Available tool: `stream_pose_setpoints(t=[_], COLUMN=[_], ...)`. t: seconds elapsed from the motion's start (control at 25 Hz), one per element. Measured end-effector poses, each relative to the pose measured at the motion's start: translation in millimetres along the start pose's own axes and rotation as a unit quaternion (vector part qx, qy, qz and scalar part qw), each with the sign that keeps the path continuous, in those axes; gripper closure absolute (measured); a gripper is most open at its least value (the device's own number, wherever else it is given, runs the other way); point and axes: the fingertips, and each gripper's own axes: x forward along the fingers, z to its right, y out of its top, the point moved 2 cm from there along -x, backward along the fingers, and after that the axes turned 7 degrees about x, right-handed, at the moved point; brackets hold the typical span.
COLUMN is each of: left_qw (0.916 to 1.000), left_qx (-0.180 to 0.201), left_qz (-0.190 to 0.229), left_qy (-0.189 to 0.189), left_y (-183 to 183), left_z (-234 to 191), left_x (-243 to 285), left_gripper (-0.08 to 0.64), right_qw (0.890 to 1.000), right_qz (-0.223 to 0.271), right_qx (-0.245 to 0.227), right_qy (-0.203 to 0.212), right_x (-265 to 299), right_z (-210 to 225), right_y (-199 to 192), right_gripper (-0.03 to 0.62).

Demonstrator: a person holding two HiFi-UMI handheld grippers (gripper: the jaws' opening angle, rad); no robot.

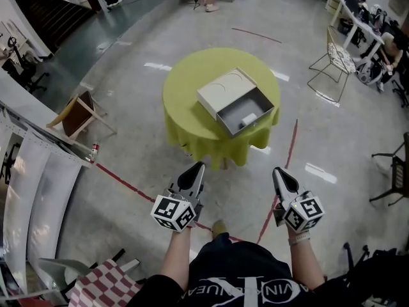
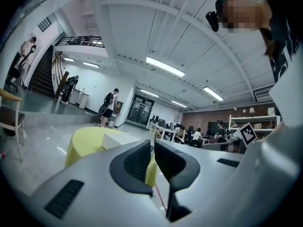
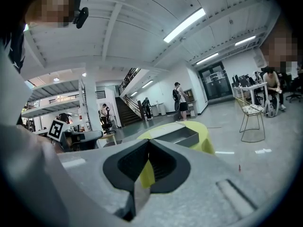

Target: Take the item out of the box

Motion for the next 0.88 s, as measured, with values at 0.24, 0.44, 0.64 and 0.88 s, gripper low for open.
stream_pose_setpoints(t=[0.24,0.44,0.64,0.88], left_qw=[1.0,0.9999,1.0,0.9995], left_qx=[-0.003,-0.003,-0.002,-0.002], left_qz=[-0.001,-0.006,-0.009,-0.012], left_qy=[-0.005,-0.011,-0.002,0.031], left_y=[-4,-5,-6,-2], left_z=[-12,-11,-18,-36], left_x=[12,21,35,66], left_gripper=[0.529,0.529,0.529,0.529], right_qw=[1.0,1.0,0.999,0.996], right_qz=[-0.002,-0.012,-0.028,-0.057], right_qx=[-0.004,-0.004,-0.006,-0.004], right_qy=[0.001,0.009,0.031,0.071], right_x=[13,23,47,90], right_z=[5,13,26,48], right_y=[0,2,1,7], right_gripper=[0.586,0.586,0.586,0.586])
